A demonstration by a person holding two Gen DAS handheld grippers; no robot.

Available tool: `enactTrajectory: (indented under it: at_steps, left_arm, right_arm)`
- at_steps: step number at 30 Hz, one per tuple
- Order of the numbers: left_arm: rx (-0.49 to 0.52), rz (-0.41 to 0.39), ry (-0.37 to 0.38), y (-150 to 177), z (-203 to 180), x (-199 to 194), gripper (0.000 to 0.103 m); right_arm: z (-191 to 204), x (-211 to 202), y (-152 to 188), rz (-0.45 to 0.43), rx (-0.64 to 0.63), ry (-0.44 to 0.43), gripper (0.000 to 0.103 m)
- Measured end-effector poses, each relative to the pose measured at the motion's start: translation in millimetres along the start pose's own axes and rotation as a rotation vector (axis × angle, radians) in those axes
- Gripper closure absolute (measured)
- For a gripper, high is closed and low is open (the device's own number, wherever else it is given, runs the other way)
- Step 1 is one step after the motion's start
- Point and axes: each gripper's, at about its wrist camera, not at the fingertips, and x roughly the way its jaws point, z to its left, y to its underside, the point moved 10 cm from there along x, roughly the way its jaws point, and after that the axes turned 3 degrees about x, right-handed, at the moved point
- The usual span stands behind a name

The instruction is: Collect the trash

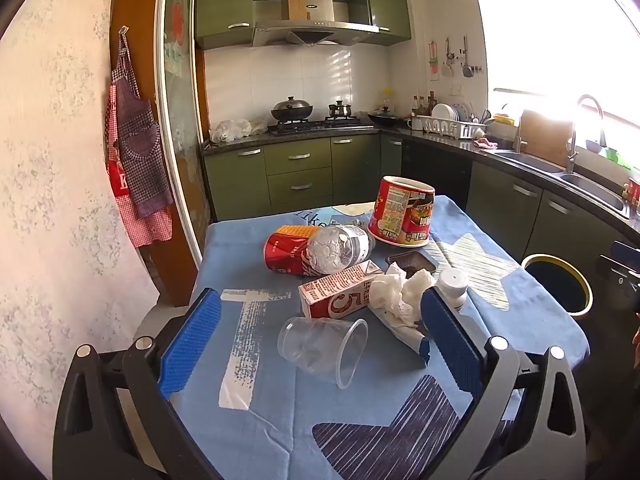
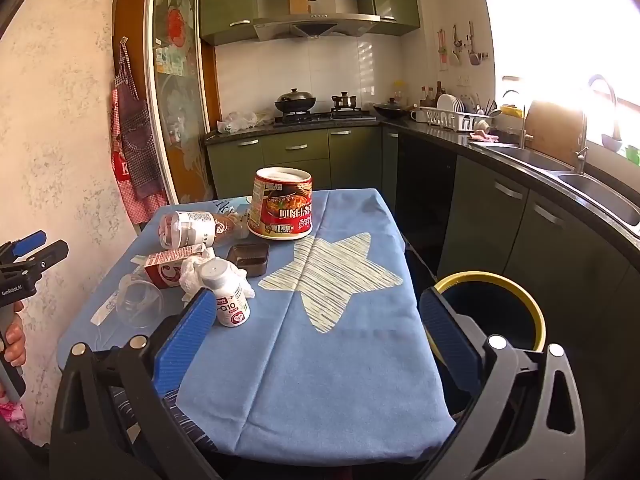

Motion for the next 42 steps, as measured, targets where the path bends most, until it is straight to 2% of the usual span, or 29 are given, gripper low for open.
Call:
enactTrajectory:
  at_steps: [42]
  left_arm:
    - [0.004,0.015,0.028,7.2,-4.9,3.1,0.005]
  right_arm:
    - [5.5,10.2,6.9,0.027,0.004,0.002,0.006]
